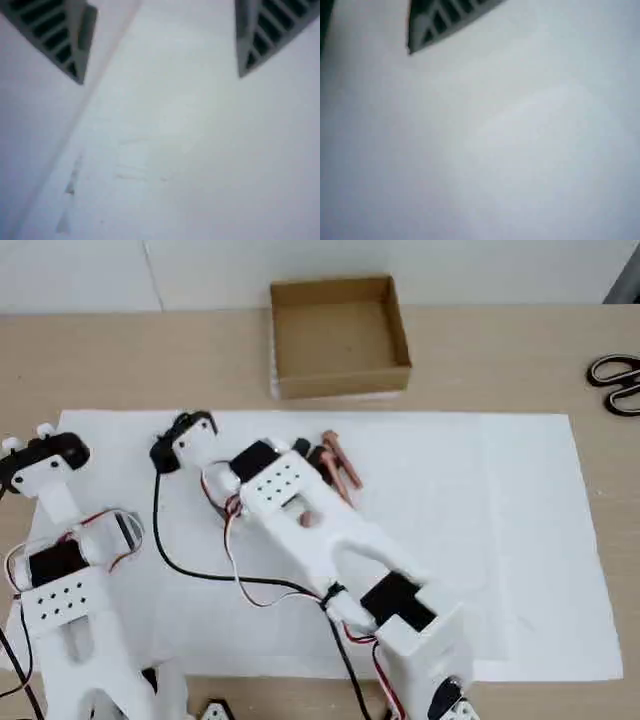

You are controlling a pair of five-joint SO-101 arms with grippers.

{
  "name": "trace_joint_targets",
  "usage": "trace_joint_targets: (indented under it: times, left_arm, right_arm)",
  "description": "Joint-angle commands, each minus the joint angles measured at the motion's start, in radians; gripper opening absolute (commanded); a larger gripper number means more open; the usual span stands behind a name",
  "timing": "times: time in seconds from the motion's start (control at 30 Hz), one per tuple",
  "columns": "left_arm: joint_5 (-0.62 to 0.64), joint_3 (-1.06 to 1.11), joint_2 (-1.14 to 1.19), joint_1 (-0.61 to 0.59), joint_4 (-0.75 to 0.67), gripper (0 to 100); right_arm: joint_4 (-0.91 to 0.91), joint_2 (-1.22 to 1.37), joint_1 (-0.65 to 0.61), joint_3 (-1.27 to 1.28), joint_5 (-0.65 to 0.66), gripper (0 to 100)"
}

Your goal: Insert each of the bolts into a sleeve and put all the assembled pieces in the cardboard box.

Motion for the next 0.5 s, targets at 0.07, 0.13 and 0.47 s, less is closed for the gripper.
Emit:
trace_joint_targets:
  times: [0.07,0.13,0.47]
  left_arm:
    - [0.006,-0.004,-0.002,-0.006,-0.021,19]
    - [0.006,-0.004,-0.002,-0.006,-0.021,19]
    - [0.006,-0.004,0.000,-0.006,-0.021,19]
  right_arm:
    - [-0.004,0.004,-0.004,-0.044,-0.008,25.8]
    - [-0.004,0.035,-0.007,-0.048,-0.008,25.8]
    - [-0.051,0.153,-0.007,-0.049,-0.008,25.8]
